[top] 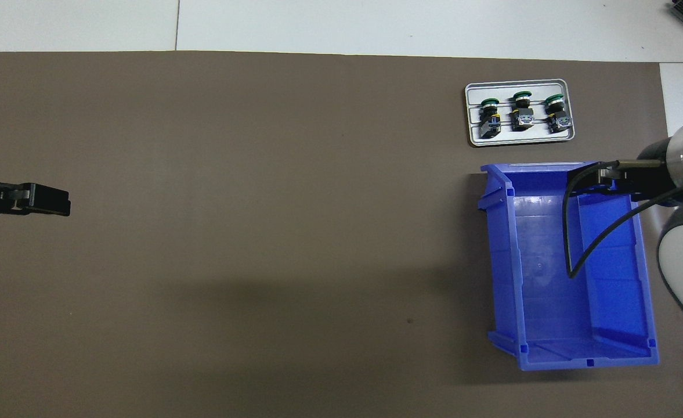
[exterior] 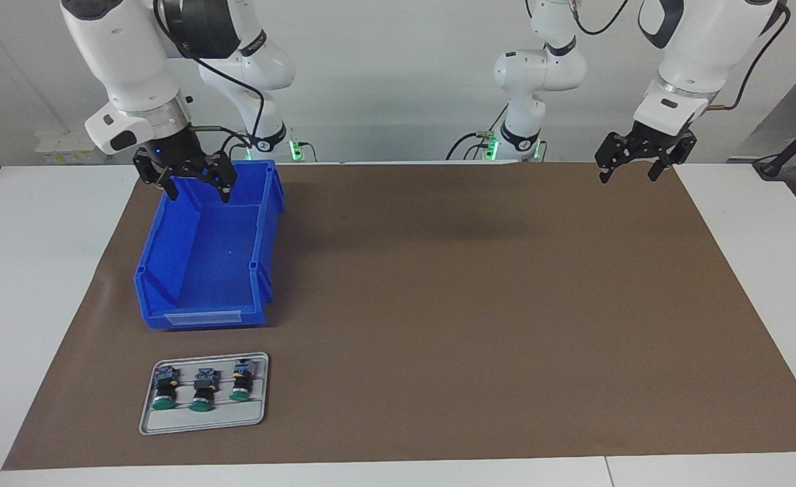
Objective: Place and press button with both arms
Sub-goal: 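Move the right gripper from the blue bin toward the metal tray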
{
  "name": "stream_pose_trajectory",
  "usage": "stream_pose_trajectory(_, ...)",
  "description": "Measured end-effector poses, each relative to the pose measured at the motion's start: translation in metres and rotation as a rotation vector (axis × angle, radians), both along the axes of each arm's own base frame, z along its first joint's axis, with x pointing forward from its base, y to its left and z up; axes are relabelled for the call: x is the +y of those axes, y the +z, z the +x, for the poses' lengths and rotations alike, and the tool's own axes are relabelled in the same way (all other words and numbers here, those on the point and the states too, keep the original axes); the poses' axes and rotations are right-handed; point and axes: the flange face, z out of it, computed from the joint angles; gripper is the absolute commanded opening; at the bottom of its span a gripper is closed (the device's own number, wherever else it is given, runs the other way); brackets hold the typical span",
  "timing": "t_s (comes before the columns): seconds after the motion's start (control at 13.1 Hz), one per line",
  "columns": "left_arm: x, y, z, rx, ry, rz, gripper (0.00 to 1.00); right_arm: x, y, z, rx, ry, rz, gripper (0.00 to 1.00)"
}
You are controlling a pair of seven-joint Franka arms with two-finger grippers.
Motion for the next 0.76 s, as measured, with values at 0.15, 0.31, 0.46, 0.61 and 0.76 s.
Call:
stream_pose_trajectory(0.15, 0.0000, 0.0000, 0.0000, 0.000, 0.000, 0.000, 1.00, -0.0001, 0.0002, 0.0002, -0.002, 0.000, 0.000, 1.00)
stream_pose_trajectory(0.31, 0.0000, 0.0000, 0.0000, 0.000, 0.000, 0.000, 1.00, -0.0035, 0.0008, 0.0006, -0.005, -0.006, 0.000, 1.00)
stream_pose_trajectory(0.46, 0.0000, 0.0000, 0.0000, 0.000, 0.000, 0.000, 1.00, -0.0050, 0.0012, 0.0007, -0.005, -0.009, 0.001, 1.00)
stream_pose_trajectory(0.61, 0.0000, 0.0000, 0.0000, 0.000, 0.000, 0.000, 1.00, -0.0018, 0.0012, 0.0006, -0.005, -0.003, 0.001, 0.97)
stream_pose_trajectory(0.76, 0.0000, 0.0000, 0.0000, 0.000, 0.000, 0.000, 1.00, -0.0005, 0.0023, 0.0019, -0.019, -0.001, 0.002, 0.96)
